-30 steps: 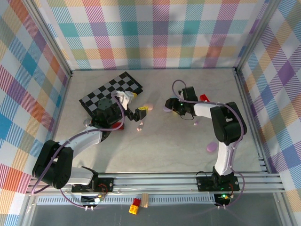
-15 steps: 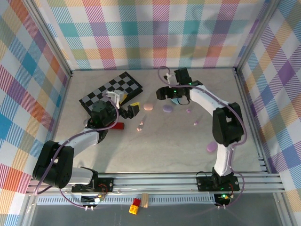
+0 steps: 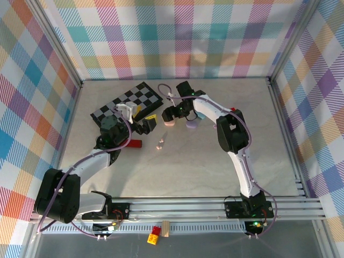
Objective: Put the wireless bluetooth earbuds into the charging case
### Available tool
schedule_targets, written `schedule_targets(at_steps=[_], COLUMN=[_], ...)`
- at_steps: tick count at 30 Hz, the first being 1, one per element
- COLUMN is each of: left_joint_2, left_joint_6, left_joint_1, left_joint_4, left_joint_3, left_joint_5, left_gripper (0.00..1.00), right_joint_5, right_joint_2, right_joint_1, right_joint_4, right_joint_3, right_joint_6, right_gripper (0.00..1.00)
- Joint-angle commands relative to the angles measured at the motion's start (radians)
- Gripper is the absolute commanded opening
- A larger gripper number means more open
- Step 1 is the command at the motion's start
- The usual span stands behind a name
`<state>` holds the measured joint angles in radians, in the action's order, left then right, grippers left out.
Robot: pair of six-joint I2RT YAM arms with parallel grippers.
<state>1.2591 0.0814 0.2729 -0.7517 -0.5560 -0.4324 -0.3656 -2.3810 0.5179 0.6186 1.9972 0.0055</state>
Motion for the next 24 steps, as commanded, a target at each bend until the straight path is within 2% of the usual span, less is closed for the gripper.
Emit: schedule_targets(at_steps=[1,13,17,20,24], left_joint_2=[-0.02,0.0,-0.006,-0.012,-0.013], left_joint_6=[-0.015,-0.005,-0.003,-0.003,-0.005], left_joint_1=[-0.017,-0.017,-0.017,-0.018,-0.017], left_joint_4=[0.019,-0.013,-0.012,-0.014,-0.009], left_joint_3=[0.015,0.004,0.009,0.013,0.01], left_joint_5=[-0.006,-0.029,-0.028,-0.023,-0.025], left_gripper=[1.0,1.0,1.0,1.0,1.0], right_joint_5=[-0.048,-0.061,-0.001,0.055,0.125], right_joint_2=[-0.007,0.063,0.077,0.079,0.064], right_joint_1=[0.011,0.038,0.054,0.066,0.079], right_joint_4=[0.055,-0.003,-0.009,-0.012,-0.007], right_joint_3=[0.031,-0.101,-0.125,-0.133,-0.128], right_joint_6=[-0.028,-0.03,-0.035,-0.039,-0.043], right_gripper=[0.79,0.7,0.65,0.57,0.54])
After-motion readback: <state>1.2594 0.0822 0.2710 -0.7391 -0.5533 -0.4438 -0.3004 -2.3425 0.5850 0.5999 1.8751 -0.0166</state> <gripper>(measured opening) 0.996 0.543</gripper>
